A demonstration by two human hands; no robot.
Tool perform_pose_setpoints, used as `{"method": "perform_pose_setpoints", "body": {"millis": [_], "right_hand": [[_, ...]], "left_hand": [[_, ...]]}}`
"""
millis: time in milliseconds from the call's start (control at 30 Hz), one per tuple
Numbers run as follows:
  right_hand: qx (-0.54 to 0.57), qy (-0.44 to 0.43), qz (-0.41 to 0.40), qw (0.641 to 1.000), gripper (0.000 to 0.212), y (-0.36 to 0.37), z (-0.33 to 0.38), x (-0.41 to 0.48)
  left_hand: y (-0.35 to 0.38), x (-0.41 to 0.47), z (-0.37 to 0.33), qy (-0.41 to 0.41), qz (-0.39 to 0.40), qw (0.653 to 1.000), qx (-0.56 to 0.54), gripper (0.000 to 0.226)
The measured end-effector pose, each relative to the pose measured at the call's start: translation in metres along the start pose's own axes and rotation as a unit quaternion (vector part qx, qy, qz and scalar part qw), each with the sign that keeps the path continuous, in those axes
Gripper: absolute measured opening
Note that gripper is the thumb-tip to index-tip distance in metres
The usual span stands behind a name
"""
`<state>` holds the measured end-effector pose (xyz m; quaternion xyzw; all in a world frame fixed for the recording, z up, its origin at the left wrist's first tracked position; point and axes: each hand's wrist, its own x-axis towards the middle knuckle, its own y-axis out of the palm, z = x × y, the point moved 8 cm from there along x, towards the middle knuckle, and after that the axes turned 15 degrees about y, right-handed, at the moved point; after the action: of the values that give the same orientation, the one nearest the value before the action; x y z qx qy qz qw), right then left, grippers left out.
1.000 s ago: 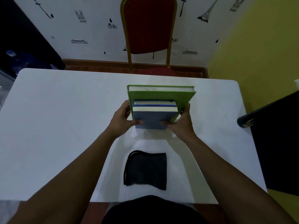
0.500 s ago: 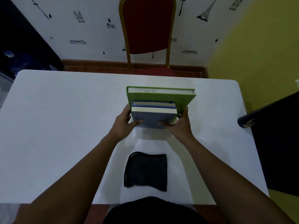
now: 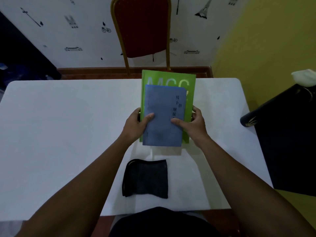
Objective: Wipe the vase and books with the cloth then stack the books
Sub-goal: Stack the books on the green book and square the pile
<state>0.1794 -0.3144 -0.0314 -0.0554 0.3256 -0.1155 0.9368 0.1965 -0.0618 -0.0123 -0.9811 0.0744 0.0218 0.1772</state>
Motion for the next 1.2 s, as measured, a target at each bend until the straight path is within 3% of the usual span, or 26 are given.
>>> {"method": "perform_pose_setpoints", "body": {"millis": [333,567,667,833,1100,1200], "right_hand": [[-0.022,0.091,-0.030,0.995,0.071,-0.115,-0.059,0.023],[-0.033,0.114,-0.075,0.990,0.090,-0.186,-0.080,0.033],[-0.063,0.106,-0.086,0.989,0.100,-0.203,-0.082,0.039],[-0.120,0.112,-0.077,0.983,0.104,-0.208,-0.092,0.045],[-0.124,0.126,-0.077,0.981,0.114,-0.208,-0.093,0.048],[-0.132,0.135,-0.080,0.979,0.102,-0.213,-0.102,0.054]], "left_hand": [[0.138,-0.007,0.025,-0.151,0.058,0.986,-0.051,0.057],[0.214,-0.003,0.022,-0.185,0.089,0.978,-0.028,0.064],[0.231,-0.006,0.020,-0.172,0.111,0.978,0.046,0.075],[0.243,-0.012,0.017,-0.151,0.145,0.971,0.119,0.046],[0.244,-0.008,0.015,-0.142,0.142,0.970,0.137,0.042],[0.249,-0.010,0.009,-0.147,0.145,0.967,0.146,0.040]]}}
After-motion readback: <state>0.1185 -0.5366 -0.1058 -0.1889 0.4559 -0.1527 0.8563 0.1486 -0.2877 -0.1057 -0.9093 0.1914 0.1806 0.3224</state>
